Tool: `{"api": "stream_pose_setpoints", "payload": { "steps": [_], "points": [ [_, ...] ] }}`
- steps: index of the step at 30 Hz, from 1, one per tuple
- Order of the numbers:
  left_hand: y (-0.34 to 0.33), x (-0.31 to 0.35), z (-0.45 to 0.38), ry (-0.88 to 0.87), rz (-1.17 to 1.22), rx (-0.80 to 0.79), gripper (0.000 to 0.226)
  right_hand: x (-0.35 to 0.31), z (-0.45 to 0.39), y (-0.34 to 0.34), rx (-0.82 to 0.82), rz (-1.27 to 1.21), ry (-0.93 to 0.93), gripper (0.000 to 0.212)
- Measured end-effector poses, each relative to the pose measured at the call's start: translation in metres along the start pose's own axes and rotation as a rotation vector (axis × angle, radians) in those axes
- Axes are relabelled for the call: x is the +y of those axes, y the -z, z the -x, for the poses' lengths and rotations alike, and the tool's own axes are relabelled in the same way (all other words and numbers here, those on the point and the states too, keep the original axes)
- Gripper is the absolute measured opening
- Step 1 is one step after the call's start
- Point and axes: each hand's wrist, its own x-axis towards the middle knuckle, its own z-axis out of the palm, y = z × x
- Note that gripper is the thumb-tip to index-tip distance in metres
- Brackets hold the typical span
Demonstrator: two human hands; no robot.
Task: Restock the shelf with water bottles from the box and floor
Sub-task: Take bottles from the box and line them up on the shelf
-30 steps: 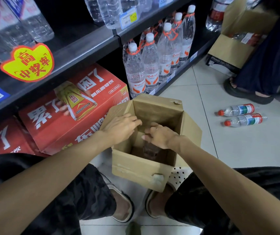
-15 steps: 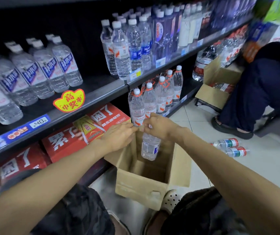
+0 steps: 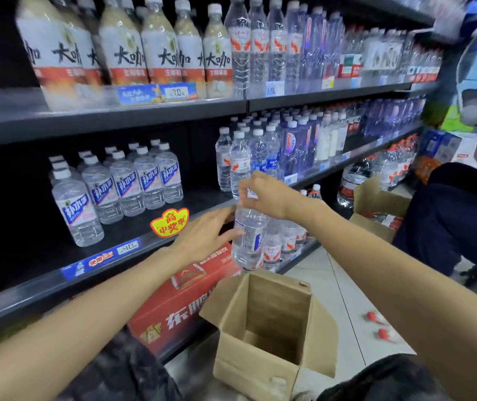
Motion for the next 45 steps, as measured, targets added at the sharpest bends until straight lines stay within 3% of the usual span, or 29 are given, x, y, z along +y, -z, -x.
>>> {"api": "stream_pose_setpoints", "payload": {
  "steps": [3, 7, 11, 15, 21, 29, 40, 45],
  "points": [
    [0.017, -0.005, 0.003, 0.07, 0.136, 0.089, 0.082, -0.023, -0.012, 0.02, 0.073, -0.001, 0.045, 0.017],
    [0.035, -0.005, 0.007, 0.146, 0.374, 0.267, 0.086, -0.057, -0.033, 0.036, 0.126, 0.005, 0.086, 0.013],
    [0.052, -0.016, 0.013, 0.21, 0.426, 0.416, 0.081, -0.088, -0.052, 0.041, 0.156, 0.004, 0.118, 0.016],
    [0.072, -0.042, 0.022, 0.212, 0.434, 0.459, 0.069, -0.107, -0.071, 0.035, 0.194, -0.049, 0.161, 0.017],
    [0.094, -0.089, 0.031, 0.223, 0.466, 0.461, 0.063, -0.12, -0.103, 0.016, 0.225, -0.18, 0.186, 0.028],
    [0.093, -0.146, 0.027, 0.266, 0.497, 0.447, 0.073, -0.117, -0.138, -0.045, 0.055, -0.212, 0.112, 0.041],
    [0.068, -0.198, 0.02, 0.372, 0.47, 0.373, 0.071, -0.114, -0.181, -0.117, 0.008, -0.488, 0.043, 0.039],
    [0.061, -0.213, 0.018, 0.413, 0.487, 0.346, 0.07, -0.118, -0.198, -0.142, -0.002, -0.634, 0.024, 0.047]
  ]
}}
